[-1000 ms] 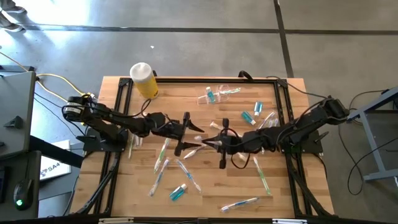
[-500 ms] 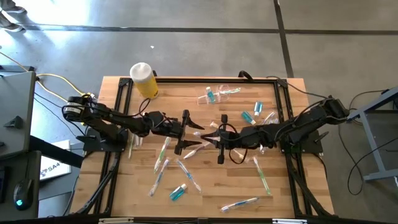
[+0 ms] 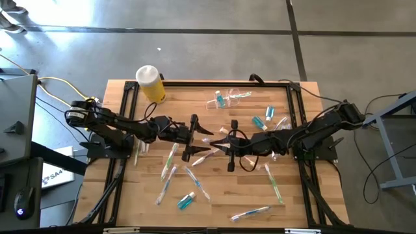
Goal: Pick & Place toothbrushing station
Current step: Put the blue toothbrush into the transparent organizer
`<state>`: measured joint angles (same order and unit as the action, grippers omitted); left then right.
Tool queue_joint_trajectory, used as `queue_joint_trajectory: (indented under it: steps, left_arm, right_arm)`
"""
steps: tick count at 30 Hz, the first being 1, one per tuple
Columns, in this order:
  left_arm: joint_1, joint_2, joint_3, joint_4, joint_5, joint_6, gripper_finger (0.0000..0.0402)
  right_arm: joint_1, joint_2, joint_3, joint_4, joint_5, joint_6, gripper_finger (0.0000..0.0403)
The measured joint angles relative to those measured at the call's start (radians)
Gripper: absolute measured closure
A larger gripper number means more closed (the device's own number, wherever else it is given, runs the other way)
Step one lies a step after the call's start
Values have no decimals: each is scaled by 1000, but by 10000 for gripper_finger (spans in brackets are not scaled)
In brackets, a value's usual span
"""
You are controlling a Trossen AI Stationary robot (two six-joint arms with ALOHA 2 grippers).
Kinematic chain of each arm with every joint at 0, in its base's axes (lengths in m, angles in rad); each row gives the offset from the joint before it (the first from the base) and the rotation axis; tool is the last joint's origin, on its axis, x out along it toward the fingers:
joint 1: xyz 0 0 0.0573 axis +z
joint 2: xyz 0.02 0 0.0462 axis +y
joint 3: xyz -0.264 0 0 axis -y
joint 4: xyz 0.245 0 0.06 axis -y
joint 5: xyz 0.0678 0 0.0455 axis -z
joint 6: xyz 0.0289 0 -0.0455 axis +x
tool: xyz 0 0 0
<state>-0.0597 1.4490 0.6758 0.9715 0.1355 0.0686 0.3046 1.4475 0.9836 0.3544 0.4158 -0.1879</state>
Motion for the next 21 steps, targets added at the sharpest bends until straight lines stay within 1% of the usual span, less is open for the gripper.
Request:
queue_joint_trajectory:
  steps: [4,7,10,12,20,21]
  left_arm:
    - [0,15,7,4,4,-10,136]
    - [0,44,27,-5,28,-21,159]
    - [0,77,51,-15,52,-22,200]
    - [0,87,63,-29,58,-21,235]
    - [0,88,66,-37,60,13,379]
    - [0,88,66,-39,60,14,387]
  right_arm:
    - [0,0,0,-1,0,0,399]
    - [0,0,0,-2,0,0,399]
    - [0,0,0,-7,0,0,399]
    - [0,0,0,-10,0,0,399]
    - [0,0,0,-34,1,1,399]
    - [0,0,0,-39,-6,5,399]
